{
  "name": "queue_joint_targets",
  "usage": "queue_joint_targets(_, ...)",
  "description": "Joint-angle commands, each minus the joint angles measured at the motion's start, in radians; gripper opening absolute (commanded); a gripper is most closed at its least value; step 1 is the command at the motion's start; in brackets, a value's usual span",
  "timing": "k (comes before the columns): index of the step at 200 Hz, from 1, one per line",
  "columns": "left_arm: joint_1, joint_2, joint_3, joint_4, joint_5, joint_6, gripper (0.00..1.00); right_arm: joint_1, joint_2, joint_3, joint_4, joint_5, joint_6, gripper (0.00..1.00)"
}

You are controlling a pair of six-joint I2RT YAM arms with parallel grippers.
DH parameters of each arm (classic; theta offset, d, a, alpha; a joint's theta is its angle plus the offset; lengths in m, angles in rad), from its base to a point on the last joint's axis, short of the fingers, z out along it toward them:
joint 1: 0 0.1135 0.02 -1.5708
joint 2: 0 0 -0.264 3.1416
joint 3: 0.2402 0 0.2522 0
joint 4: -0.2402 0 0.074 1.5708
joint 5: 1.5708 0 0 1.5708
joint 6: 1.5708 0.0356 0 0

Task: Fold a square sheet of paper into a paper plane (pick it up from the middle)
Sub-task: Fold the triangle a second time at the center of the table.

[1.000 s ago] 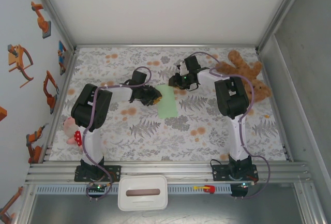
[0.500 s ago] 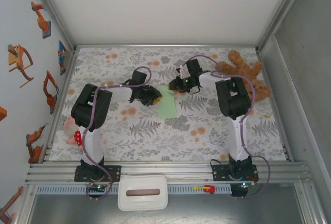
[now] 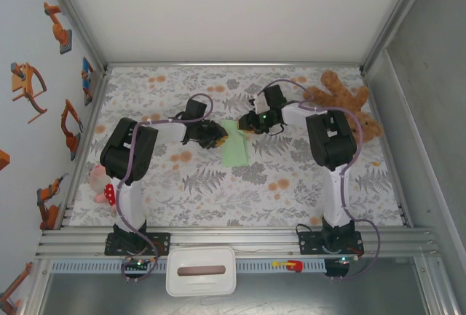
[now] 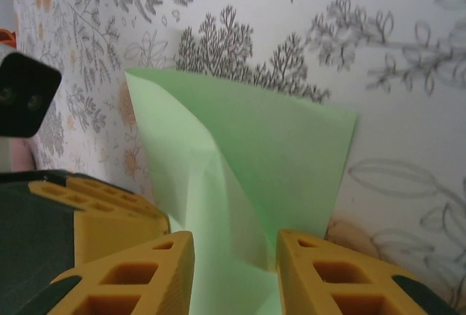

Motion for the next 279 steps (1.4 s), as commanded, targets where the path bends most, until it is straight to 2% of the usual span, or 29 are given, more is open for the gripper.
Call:
queue_joint_targets(1,0.005,0.049,-0.036,-0.115,-0.044,0.009,0.24,-0.003,-0.076,-0.049,0.02,-0.051,0.044,0.35)
queue_joint_targets(43,0.005,0.053,-0.033,-0.114,-0.043,0.007,0.24,-0.002,-0.152,-0.173,0.123,-0.114,0.138,0.37)
queue_joint_targets(88,0.005,0.055,-0.029,-0.113,-0.04,0.005,0.24,0.008,-0.162,-0.24,0.127,-0.125,0.121,0.37)
queue_joint_targets(144,0.005,0.054,-0.027,-0.119,-0.043,0.006,0.24,0.018,-0.208,-0.338,0.157,-0.115,0.149,0.3)
queue_joint_targets(179,0.005,0.053,-0.028,-0.116,-0.043,0.002,0.24,0.035,-0.265,-0.434,0.223,-0.092,0.23,0.24)
queue_joint_targets(225,0.005,0.051,-0.031,-0.114,-0.042,0.001,0.24,0.056,-0.329,-0.572,0.392,-0.039,0.414,0.18)
queue_joint_targets(279,0.004,0.05,-0.031,-0.113,-0.039,0.001,0.24,0.064,-0.343,-0.636,0.477,0.018,0.517,0.14)
